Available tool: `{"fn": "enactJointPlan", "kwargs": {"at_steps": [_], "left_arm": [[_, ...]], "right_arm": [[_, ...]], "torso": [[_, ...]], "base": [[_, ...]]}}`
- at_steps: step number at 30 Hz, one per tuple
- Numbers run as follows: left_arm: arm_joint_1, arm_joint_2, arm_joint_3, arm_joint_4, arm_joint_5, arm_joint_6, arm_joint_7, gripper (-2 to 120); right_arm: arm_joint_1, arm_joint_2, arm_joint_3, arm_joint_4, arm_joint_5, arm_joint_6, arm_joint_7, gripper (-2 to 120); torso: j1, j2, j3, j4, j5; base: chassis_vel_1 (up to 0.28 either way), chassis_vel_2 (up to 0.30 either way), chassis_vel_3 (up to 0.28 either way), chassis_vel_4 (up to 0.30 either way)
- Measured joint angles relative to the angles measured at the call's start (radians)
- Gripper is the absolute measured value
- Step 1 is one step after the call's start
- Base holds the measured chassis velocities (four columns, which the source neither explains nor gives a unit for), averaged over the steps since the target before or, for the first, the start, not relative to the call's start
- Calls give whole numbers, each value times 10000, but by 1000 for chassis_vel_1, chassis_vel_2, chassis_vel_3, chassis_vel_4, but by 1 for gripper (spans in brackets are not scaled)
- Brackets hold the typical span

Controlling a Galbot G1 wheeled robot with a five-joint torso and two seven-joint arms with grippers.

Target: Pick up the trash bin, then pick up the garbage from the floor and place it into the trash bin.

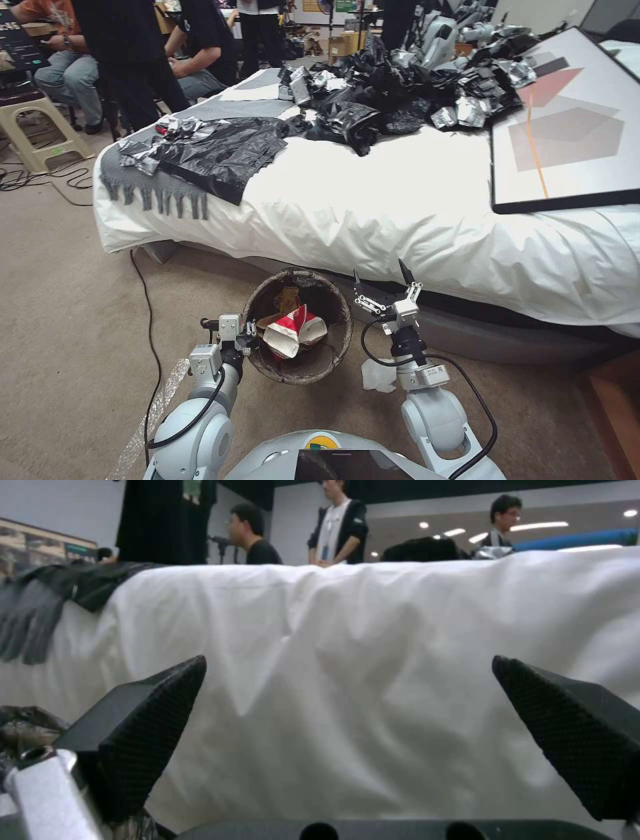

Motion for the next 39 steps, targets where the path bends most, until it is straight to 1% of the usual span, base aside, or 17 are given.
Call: {"fn": "enactJointPlan", "kwargs": {"at_steps": [7,10,14,16,19,33,37,39], "left_arm": [[-3,-15,0,27,2,-92,3,0],[-5,-15,-17,100,44,-504,8,0],[-26,-21,4,126,125,-615,19,0],[-51,-25,46,176,257,-723,39,0],[-53,-23,47,203,382,-806,46,0],[-140,17,34,203,412,-807,45,0],[-193,35,46,218,408,-791,41,0],[-229,51,41,232,399,-788,36,0]], "right_arm": [[-11,19,38,6,-1,66,-58,100],[-13,17,88,6,-2,86,-70,100],[-16,11,124,11,-2,98,-89,100],[-31,-3,158,28,-2,100,-95,100],[-60,-28,184,37,-1,105,-98,100],[-269,-266,361,102,11,-25,-60,100],[-344,-503,427,49,176,-238,86,100],[-456,-708,453,60,458,-619,282,100]], "torso": [[0,0,0,1,0],[0,0,0,4,0],[0,0,0,2,0],[0,0,0,-3,0],[0,0,0,0,0],[0,0,0,0,0],[0,0,0,1,0],[0,0,0,0,-1]], "base": [[76,71,73,80],[63,68,56,52],[16,17,12,12],[0,0,0,0],[0,0,0,0],[0,0,0,0],[0,0,0,0],[0,0,0,0]]}}
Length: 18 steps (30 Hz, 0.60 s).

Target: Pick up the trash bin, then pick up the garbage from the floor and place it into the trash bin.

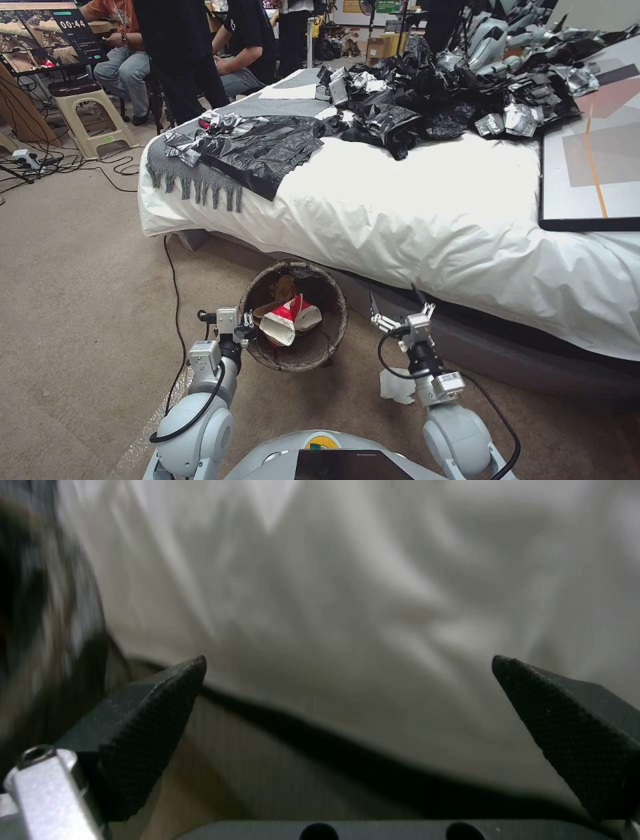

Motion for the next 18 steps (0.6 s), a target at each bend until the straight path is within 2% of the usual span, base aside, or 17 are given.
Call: {"fn": "enactJointPlan", "kwargs": {"at_steps": [6,8,13,18], "left_arm": [[-59,2,-64,31,-26,4,-2,0],[-100,-18,-87,53,-67,-5,-1,0],[-104,-10,-113,53,-114,40,10,0],[-87,-18,-101,62,-87,73,65,0]], "right_arm": [[-361,-457,-81,-68,470,-720,399,100],[-597,-617,-404,-564,722,-1172,676,100],[-623,-614,-743,-1228,862,-1504,883,100],[-721,-1087,-1227,-1693,1600,-2693,1447,100]], "torso": [[0,0,0,-1,-2],[0,0,0,0,0],[0,0,0,1,1],[0,0,0,0,1]], "base": [[0,0,0,0],[0,0,0,0],[0,0,0,0],[0,0,0,0]]}}
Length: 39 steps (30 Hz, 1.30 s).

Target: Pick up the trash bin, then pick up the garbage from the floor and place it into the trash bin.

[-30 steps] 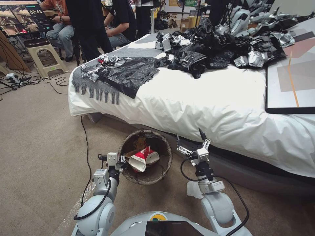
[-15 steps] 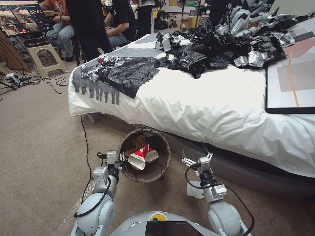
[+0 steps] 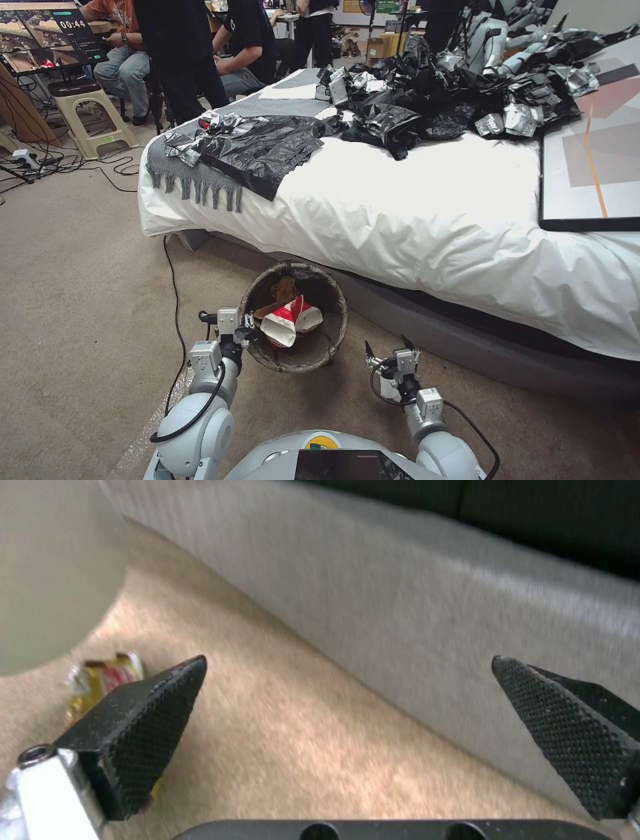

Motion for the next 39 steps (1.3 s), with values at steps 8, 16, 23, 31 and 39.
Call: {"fn": "enactJointPlan", "kwargs": {"at_steps": [8,16,23,31,39], "left_arm": [[51,-41,15,83,108,-67,27,0],[79,-112,42,217,230,-166,53,0],[75,-125,38,267,288,-213,72,0],[76,-142,70,301,371,-263,134,0],[67,-149,58,301,380,-270,149,0]], "right_arm": [[695,-726,-119,-274,2163,-2035,541,100],[1374,-911,-242,-916,3068,-2973,778,100],[1618,-939,-306,-1337,3334,-3456,848,100],[1881,-838,-329,-1838,3335,-3655,867,100],[1961,-663,-394,-2293,3322,-3796,940,100]], "torso": [[0,0,0,2,0],[0,0,1,1,0],[0,0,0,0,-2],[0,0,1,1,-2],[0,0,1,1,-1]], "base": [[0,0,0,0],[0,0,0,0],[0,0,0,0],[0,0,0,0],[0,0,0,0]]}}
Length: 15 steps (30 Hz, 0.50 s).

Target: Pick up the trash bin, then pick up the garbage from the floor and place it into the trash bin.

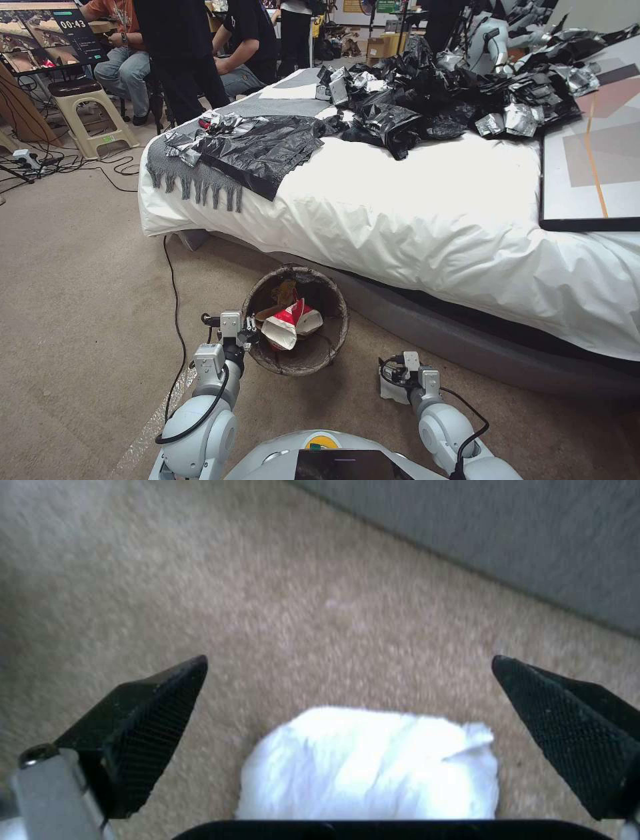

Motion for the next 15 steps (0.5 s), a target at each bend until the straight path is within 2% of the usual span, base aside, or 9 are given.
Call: {"fn": "enactJointPlan", "kwargs": {"at_steps": [15], "left_arm": [[-13,-12,18,74,77,-54,30,0]], "right_arm": [[80,272,-35,-411,-180,-101,68,100]], "torso": [[0,0,0,1,0]], "base": [[0,0,0,0]]}}
